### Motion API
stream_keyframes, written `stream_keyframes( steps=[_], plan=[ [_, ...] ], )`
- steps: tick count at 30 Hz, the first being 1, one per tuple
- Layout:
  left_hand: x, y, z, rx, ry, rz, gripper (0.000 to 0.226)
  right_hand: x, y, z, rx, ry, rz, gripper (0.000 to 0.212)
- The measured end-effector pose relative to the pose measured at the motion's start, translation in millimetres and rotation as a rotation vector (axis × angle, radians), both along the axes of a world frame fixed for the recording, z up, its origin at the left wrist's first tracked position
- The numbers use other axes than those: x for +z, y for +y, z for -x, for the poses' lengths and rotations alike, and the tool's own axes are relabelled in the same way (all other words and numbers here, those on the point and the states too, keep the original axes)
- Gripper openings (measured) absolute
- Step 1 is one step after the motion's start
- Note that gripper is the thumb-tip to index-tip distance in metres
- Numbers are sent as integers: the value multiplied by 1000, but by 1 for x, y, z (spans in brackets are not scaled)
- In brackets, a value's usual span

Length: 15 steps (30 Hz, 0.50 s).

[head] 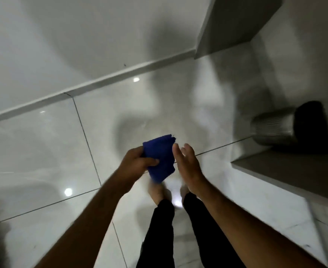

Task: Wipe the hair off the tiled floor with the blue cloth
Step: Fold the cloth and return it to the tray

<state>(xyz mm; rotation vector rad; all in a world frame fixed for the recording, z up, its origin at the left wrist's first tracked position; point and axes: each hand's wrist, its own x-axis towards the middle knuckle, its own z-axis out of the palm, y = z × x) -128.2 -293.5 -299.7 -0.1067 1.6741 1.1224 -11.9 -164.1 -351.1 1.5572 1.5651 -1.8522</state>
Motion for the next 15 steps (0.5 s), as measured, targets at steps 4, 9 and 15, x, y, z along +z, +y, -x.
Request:
stream_keyframes(
  steps=[4,9,15],
  plan=[
    [172,-21,7,147,-147,-240,51,178,17,6,26,202,89,90],
    [282,-24,-9,122,-19,-201,47,331,22,-5,215,326,-45,44],
    [356,3,-5,70,152,-372,37,408,26,-16,269,361,-451,57]
  ],
)
